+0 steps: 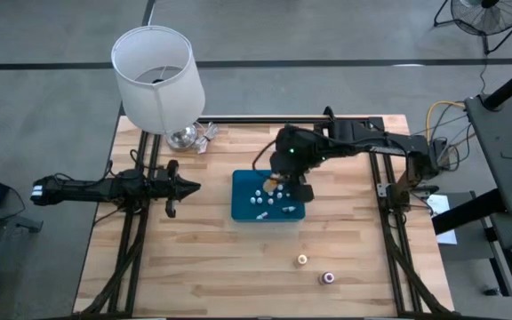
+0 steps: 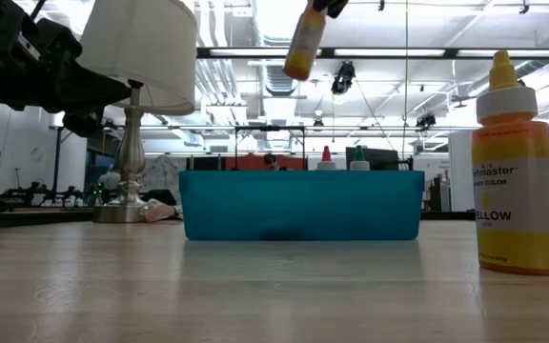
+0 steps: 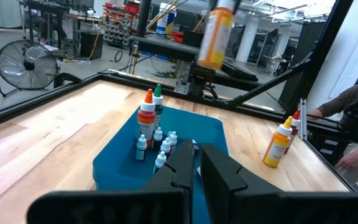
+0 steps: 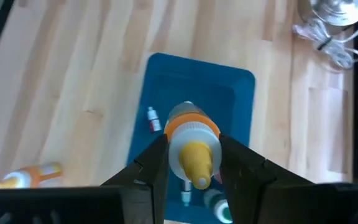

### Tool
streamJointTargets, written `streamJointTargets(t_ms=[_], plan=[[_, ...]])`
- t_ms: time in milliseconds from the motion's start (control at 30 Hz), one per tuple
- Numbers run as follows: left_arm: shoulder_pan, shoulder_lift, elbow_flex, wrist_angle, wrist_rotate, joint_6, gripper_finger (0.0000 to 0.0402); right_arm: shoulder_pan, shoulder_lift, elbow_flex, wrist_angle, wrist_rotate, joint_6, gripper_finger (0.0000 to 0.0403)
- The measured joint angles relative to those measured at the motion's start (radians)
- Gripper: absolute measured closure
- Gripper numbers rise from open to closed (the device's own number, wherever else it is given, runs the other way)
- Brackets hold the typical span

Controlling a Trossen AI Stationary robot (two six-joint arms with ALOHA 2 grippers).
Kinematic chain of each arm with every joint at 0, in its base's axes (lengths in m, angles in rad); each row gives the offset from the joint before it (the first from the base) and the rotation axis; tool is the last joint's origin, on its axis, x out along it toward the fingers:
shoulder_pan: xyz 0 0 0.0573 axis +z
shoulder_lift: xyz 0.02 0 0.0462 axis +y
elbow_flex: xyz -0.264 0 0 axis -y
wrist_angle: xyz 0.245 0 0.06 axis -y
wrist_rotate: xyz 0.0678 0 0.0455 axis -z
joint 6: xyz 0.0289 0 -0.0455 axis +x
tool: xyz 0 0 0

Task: Pick & Place food coloring
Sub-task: Put the right large yellow bottle into the blue bin

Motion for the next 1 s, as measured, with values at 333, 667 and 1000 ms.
streamJointTargets(t_ms=[333,667,1000], plan=[[0.0,0.0,0.0,0.0,0.0,0.0,0.04,-0.081,0.0,-0.034,0.043,0.0,-0.146,0.0298],[0.0,0.0,0.0,0.001,0.0,0.0,0.04,-0.107,0.0,-0.125,0.163,-0.001,-0.265,0.0298],[0.0,0.0,0.0,0.001,0.0,0.0,0.04,-0.117,0.0,-0.267,0.319,-0.003,-0.275,0.0298]])
